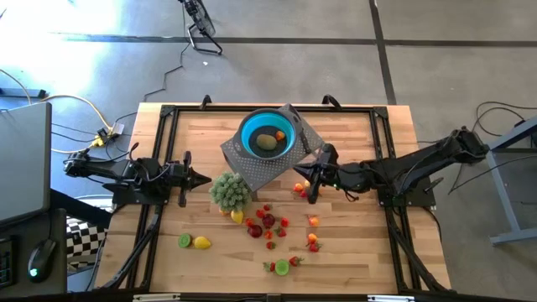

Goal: Pick & Place Fruit
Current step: Put the pear into the blue strainer bowl on the shelf

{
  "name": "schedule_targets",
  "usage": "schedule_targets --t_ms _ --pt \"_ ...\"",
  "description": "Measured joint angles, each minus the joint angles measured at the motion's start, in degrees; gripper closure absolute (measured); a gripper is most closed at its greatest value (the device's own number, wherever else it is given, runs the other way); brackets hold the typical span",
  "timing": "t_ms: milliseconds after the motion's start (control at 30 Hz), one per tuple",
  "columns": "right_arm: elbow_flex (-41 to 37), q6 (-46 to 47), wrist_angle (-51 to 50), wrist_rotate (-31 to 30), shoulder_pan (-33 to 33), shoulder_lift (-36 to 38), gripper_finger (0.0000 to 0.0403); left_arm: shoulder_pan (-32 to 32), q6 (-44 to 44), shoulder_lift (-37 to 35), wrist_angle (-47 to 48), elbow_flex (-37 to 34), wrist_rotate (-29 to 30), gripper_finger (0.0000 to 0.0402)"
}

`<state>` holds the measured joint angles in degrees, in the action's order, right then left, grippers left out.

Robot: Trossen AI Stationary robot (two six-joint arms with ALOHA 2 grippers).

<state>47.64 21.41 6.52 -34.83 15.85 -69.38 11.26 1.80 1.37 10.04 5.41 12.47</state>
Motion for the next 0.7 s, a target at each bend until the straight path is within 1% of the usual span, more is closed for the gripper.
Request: schedule_targets --t_ms 200,400,700 --pt "0.00 2.91 0.13 -3.94 2.96 0.00 0.0399 0.00 0.01 0.00 0.00 0.00 0.00 0.0401" --pt "0.00 4.59 0.21 -4.22 4.64 0.00 0.0399 -0.01 0.00 0.00 0.00 0.00 0.00 0.0401" --pt "0.02 10.24 0.61 -4.26 6.67 0.00 0.0399 0.00 0.65 0.00 -0.02 0.00 0.00 0.0401"
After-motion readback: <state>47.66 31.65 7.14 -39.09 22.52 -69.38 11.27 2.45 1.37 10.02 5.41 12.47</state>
